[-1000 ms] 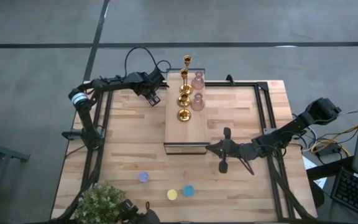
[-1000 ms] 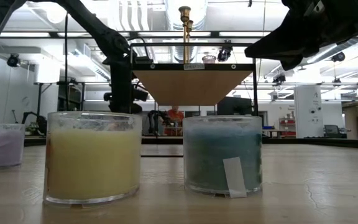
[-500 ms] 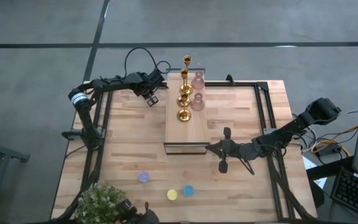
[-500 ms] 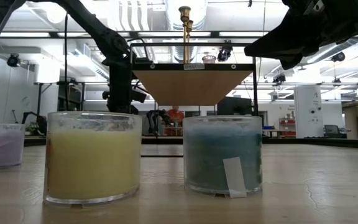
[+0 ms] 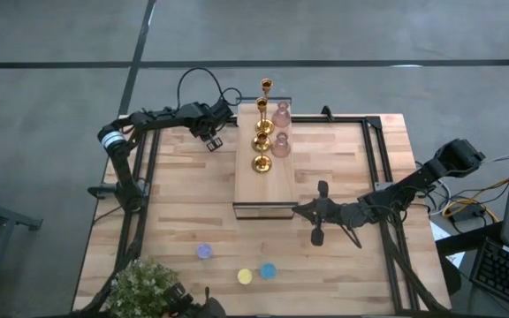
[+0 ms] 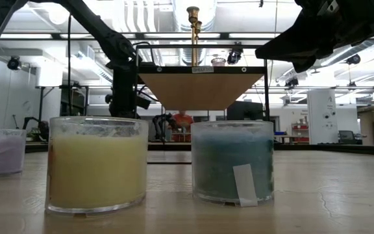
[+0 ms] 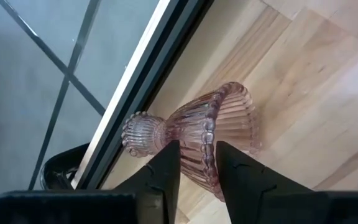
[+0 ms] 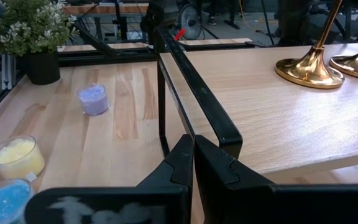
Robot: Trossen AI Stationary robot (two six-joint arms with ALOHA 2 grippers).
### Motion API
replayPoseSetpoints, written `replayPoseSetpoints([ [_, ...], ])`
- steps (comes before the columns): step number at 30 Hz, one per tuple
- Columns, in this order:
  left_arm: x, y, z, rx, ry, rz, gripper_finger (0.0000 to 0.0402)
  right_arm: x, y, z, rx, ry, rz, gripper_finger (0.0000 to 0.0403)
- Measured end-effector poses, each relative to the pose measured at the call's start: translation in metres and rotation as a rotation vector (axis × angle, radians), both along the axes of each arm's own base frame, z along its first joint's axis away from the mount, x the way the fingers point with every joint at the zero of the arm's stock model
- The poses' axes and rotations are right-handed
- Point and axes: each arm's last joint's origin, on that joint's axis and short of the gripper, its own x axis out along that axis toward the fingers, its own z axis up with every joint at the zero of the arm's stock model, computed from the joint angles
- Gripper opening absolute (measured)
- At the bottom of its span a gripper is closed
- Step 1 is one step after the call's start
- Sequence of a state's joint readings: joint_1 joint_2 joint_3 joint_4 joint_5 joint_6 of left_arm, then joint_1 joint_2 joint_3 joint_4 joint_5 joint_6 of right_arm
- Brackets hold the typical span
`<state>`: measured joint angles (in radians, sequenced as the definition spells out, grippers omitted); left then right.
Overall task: Pick & Place candle stick holders
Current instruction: Put the purple glass candle holder on the shelf
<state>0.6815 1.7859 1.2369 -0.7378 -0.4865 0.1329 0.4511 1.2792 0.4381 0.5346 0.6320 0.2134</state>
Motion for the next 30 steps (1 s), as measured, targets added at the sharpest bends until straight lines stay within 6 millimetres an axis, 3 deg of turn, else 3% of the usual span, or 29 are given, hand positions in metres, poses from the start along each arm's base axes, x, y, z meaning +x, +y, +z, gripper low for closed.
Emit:
replayPoseSetpoints([
  [6, 0.000, 0.000, 0.002, 0.033, 0.027, 0.005, 0.0035, 0.000, 0.000, 0.000, 0.001, -0.003, 0.000, 0.0008],
  [18, -0.005, -0.006, 0.008, -0.001, 0.073, -0.025, 0.0032, 0.000, 0.000, 0.000, -0.003, -0.002, 0.001, 0.0008],
  [30, -0.036, -0.044, 0.077, -0.126, -0.157, -0.110, 0.0025, 0.000, 0.000, 0.000, -0.005, -0.002, 0.001, 0.0008],
])
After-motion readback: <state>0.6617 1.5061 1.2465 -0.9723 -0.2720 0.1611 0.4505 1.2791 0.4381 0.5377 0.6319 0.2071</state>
